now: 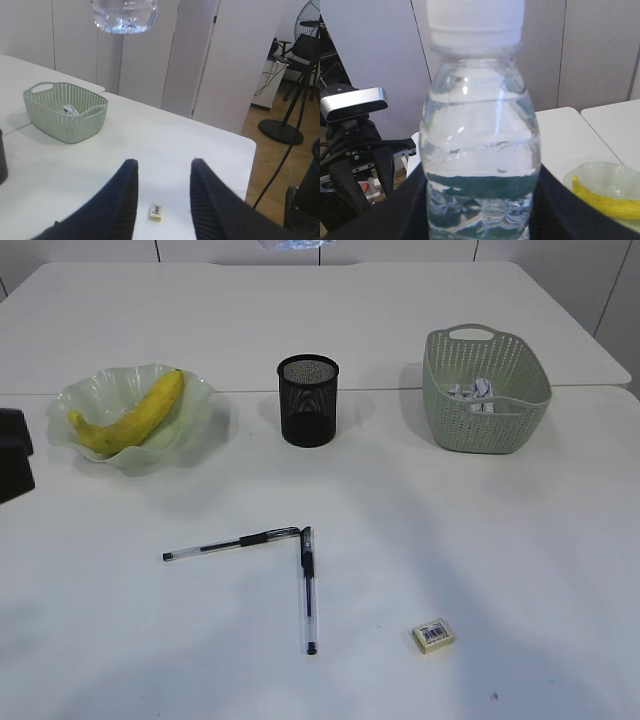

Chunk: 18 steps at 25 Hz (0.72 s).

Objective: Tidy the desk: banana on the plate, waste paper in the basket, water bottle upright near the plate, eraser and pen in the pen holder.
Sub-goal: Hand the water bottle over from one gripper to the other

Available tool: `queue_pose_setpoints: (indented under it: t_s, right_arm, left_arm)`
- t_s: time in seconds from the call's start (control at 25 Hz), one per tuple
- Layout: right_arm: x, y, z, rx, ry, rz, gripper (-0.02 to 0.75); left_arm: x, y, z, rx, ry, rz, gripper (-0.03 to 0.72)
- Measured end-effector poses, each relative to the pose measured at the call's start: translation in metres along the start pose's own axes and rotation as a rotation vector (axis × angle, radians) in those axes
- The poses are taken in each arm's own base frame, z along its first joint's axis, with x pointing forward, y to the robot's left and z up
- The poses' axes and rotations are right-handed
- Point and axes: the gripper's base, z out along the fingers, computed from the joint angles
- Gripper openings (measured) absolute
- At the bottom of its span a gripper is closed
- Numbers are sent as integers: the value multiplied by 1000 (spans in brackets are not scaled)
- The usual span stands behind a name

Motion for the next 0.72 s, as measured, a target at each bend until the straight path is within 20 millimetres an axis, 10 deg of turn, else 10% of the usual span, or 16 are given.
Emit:
queue_pose_setpoints:
  t_s: [0.72]
  right_arm:
    - [0,0,0,0,0,0,350]
  left_arm:
    - [2,14,-1,-156,-102,-56,242]
